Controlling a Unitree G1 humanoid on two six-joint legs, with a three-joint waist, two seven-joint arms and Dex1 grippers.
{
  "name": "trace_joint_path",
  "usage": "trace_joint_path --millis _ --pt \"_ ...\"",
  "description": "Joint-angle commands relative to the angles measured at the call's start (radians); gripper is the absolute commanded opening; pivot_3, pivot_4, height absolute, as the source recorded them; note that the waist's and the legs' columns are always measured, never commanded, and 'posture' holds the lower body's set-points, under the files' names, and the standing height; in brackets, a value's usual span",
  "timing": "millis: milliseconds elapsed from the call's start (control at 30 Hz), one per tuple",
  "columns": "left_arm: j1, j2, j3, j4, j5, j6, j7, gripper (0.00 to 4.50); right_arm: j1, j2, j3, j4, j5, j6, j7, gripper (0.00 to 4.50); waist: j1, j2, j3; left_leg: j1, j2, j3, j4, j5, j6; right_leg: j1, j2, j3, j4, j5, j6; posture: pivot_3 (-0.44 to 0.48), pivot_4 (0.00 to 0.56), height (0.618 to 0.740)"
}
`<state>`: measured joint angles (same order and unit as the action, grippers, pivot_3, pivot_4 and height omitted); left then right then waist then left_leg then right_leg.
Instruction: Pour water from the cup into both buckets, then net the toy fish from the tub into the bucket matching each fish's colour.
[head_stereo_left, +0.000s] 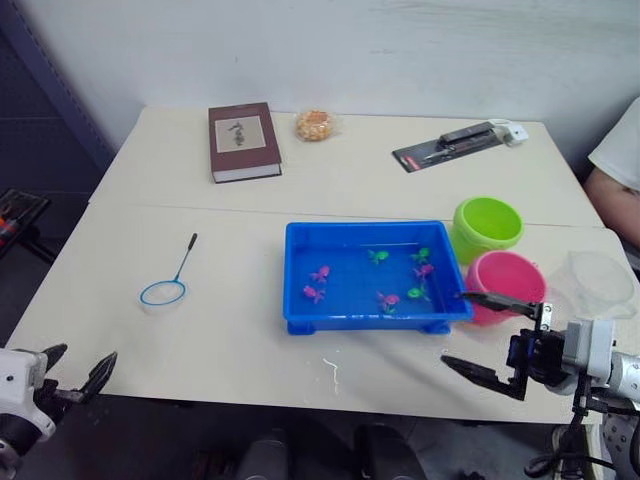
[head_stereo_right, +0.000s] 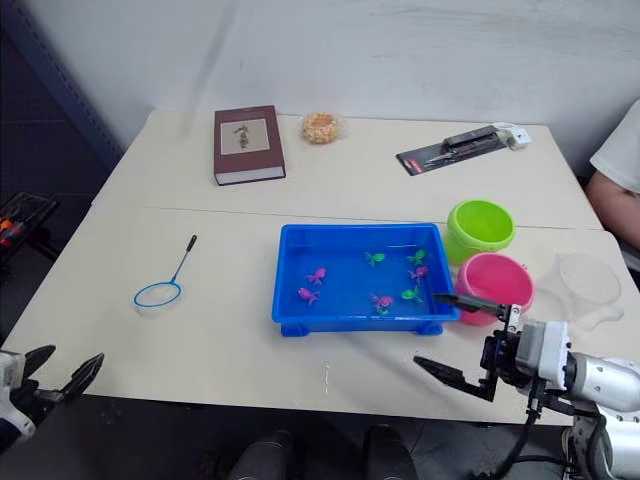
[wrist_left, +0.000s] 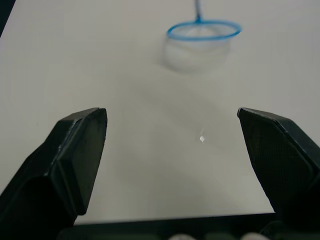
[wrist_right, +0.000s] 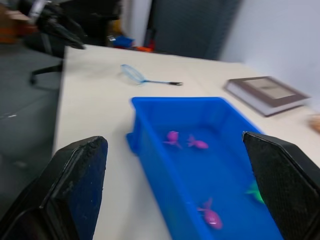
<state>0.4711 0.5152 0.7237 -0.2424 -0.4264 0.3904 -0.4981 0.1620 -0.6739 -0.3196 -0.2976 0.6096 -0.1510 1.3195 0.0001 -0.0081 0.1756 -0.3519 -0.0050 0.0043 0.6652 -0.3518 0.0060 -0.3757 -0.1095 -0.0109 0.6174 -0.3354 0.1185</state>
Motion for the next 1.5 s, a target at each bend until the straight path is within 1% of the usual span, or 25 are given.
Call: trace_joint_path --millis 33,133,233,300,367,400,433,467,533,600,700,800,900,1000,1100,1133,1167,1233,1267,1333,1400,1433,1500 --pt "-0.094 0.058 -0.012 -0.091 -0.042 0.158 0.081 4.50 -0.017 -0.010 -0.005 -0.006 0.034 0.002 0.004 4.49 0.006 0.000 0.000 0.000 0.000 -0.002 0.000 0.000 0.000 0.000 0.000 -0.002 0.000 0.000 -0.001 0.000 0.150 0.738" --pt "-0.210 0.113 -0.065 -0.095 -0.038 0.301 0.136 4.50 -0.023 -0.002 -0.002 -0.011 0.031 0.002 -0.009 4.49 0.007 0.001 0.000 0.000 0.000 -0.005 0.000 0.001 -0.002 0.000 0.000 -0.005 0.002 -0.001 -0.002 0.000 0.150 0.738" --pt "-0.285 0.137 -0.098 -0.093 -0.038 0.398 0.176 4.50 -0.025 -0.001 0.001 -0.014 0.027 0.000 -0.016 4.49 -0.002 0.002 0.000 -0.001 0.000 -0.004 0.000 0.001 -0.004 0.000 0.000 -0.005 0.002 -0.001 -0.002 0.000 0.150 0.738" --pt "-0.429 0.161 -0.200 -0.032 -0.011 0.463 0.207 4.50 -0.026 0.000 0.009 -0.020 0.010 -0.011 -0.021 4.49 -0.004 0.002 0.000 0.000 0.000 -0.003 0.000 0.001 -0.004 0.000 0.000 -0.006 0.002 -0.001 -0.002 0.000 0.150 0.738" --pt "-0.625 0.193 -0.359 0.108 0.061 0.503 0.214 4.50 -0.032 -0.003 0.018 -0.020 -0.020 -0.041 -0.022 4.49 0.004 0.001 0.000 -0.001 -0.001 -0.003 0.002 0.002 -0.005 0.000 0.001 -0.008 0.004 -0.001 -0.002 0.000 0.150 0.738" --pt "-0.683 0.208 -0.411 0.163 0.091 0.508 0.208 4.50 -0.035 0.000 0.020 -0.022 -0.028 -0.044 -0.033 4.49 0.008 0.000 0.000 -0.001 -0.002 -0.005 0.002 0.003 -0.005 0.000 0.001 -0.010 0.004 -0.001 -0.002 0.000 0.150 0.738" --pt "-0.753 0.211 -0.456 0.241 0.116 0.498 0.202 4.50 -0.035 0.003 0.023 -0.029 -0.030 -0.039 -0.048 4.49 0.007 0.000 0.000 -0.001 -0.002 -0.005 0.002 0.003 -0.005 0.000 0.001 -0.011 0.005 -0.001 -0.002 0.000 0.150 0.738" --pt "-0.818 0.207 -0.505 0.348 0.158 0.448 0.199 4.50 -0.031 0.005 0.028 -0.043 -0.027 -0.025 -0.064 4.49 0.007 0.000 0.000 -0.001 -0.002 -0.004 0.002 0.003 -0.006 0.000 0.002 -0.011 0.005 -0.001 -0.001 0.000 0.150 0.738" --pt "-0.920 0.192 -0.563 0.508 0.200 0.390 0.180 4.50 -0.026 0.005 0.040 -0.067 -0.024 -0.007 -0.086 4.49 0.006 0.000 0.000 -0.001 -0.002 -0.003 0.002 0.004 -0.006 -0.001 0.004 -0.014 0.009 -0.001 -0.001 0.000 0.150 0.738" --pt "-0.985 0.181 -0.589 0.615 0.223 0.351 0.163 4.50 -0.025 0.002 0.044 -0.080 -0.022 0.005 -0.104 4.49 -0.004 0.000 0.000 -0.001 0.000 0.000 0.002 0.004 -0.007 -0.002 0.010 -0.014 0.008 -0.001 -0.001 0.000 0.150 0.738" --pt "-1.108 0.144 -0.628 0.832 0.263 0.270 0.146 4.50 -0.024 -0.002 0.051 -0.104 -0.023 0.025 -0.131 4.49 -0.001 -0.001 0.001 -0.002 0.000 0.003 0.002 0.004 -0.007 -0.004 0.011 -0.015 0.009 0.000 -0.001 0.000 0.150 0.738" --pt "-1.178 0.130 -0.656 0.980 0.294 0.239 0.126 4.50 -0.022 -0.002 0.055 -0.119 -0.027 0.034 -0.149 4.49 0.003 -0.002 0.001 -0.002 0.000 0.002 0.005 0.004 -0.007 -0.004 0.011 -0.016 0.010 0.000 -0.001 0.000 0.150 0.738" --pt "-1.230 0.115 -0.674 1.110 0.320 0.165 0.089 3.59 0.001 -0.002 0.043 -0.149 -0.029 0.055 -0.185 4.50 0.005 -0.002 0.001 -0.002 0.000 0.002 0.006 0.004 -0.007 -0.003 0.011 -0.016 0.011 0.000 0.000 0.000 0.150 0.738" --pt "-1.246 0.115 -0.676 1.162 0.331 0.126 0.058 2.23 0.013 -0.008 0.031 -0.165 -0.029 0.067 -0.210 4.50 0.008 -0.002 0.001 -0.001 0.000 0.002 0.006 0.004 -0.007 -0.003 0.011 -0.015 0.011 0.000 0.000 0.000 0.150 0.738" --pt "-1.229 0.124 -0.670 1.153 0.327 0.110 0.004 0.79 0.023 -0.013 0.028 -0.174 -0.027 0.075 -0.221 4.50 0.008 -0.002 0.001 -0.001 0.000 0.003 0.006 0.004 -0.007 -0.003 0.011 -0.015 0.011 0.000 0.000 0.000 0.150 0.738" --pt "-1.217 0.134 -0.658 1.128 0.312 0.104 -0.029 0.36 0.024 -0.016 0.027 -0.178 -0.025 0.080 -0.225 4.50 0.007 -0.002 0.001 -0.001 0.000 0.003 0.006 0.004 -0.007 -0.003 0.011 -0.015 0.011 0.000 0.000 0.000 0.150 0.738" --pt "-1.202 0.147 -0.644 1.090 0.291 0.102 -0.075 0.04 0.026 -0.020 0.024 -0.182 -0.023 0.084 -0.230 4.50 0.005 -0.002 0.001 -0.001 0.000 0.003 0.006 0.004 -0.007 -0.003 0.011 -0.015 0.011 0.000 0.000 0.000 0.150 0.738" --pt "-1.185 0.178 -0.599 1.030 0.256 0.078 -0.122 0.04 0.027 -0.030 0.011 -0.200 -0.011 0.110 -0.249 4.50 0.001 -0.002 0.001 -0.001 0.001 0.003 0.006 0.004 -0.007 -0.003 0.010 -0.015 0.011 0.000 0.000 0.000 0.150 0.738" --pt "-1.170 0.196 -0.586 0.989 0.239 0.050 -0.169 0.04 0.024 -0.037 0.002 -0.211 -0.004 0.129 -0.265 4.50 -0.001 -0.002 0.001 -0.002 0.001 0.003 0.006 0.004 -0.007 -0.003 0.009 -0.014 0.011 0.000 0.000 0.000 0.150 0.738" --pt "-1.120 0.242 -0.560 0.836 0.180 -0.030 -0.330 0.04 0.000 -0.071 -0.020 -0.248 0.029 0.201 -0.306 4.50 -0.002 -0.003 0.002 -0.003 0.002 0.002 0.006 0.004 -0.007 -0.004 0.007 -0.015 0.011 0.000 0.000 0.000 0.150 0.738" --pt "-1.077 0.274 -0.548 0.722 0.135 -0.075 -0.445 0.04 -0.014 -0.104 -0.034 -0.276 0.051 0.263 -0.334 4.50 -0.001 -0.004 0.002 -0.005 0.003 0.001 0.008 0.004 -0.007 -0.006 0.006 -0.015 0.011 0.000 0.000 0.000 0.150 0.738" --pt "-1.052 0.303 -0.549 0.650 0.105 -0.076 -0.525 0.04 -0.022 -0.131 -0.037 -0.290 0.057 0.311 -0.353 4.50 -0.001 -0.004 0.002 -0.005 0.003 0.000 0.009 0.004 -0.007 -0.005 0.006 -0.015 0.011 0.000 0.000 0.000 0.150 0.738" --pt "-1.015 0.350 -0.562 0.534 0.068 -0.082 -0.642 0.04 -0.046 -0.180 -0.036 -0.310 0.066 0.402 -0.390 4.50 0.000 -0.003 0.002 -0.006 0.002 -0.002 0.010 0.003 -0.008 -0.005 0.004 -0.013 0.010 0.000 -0.001 0.000 0.150 0.738"
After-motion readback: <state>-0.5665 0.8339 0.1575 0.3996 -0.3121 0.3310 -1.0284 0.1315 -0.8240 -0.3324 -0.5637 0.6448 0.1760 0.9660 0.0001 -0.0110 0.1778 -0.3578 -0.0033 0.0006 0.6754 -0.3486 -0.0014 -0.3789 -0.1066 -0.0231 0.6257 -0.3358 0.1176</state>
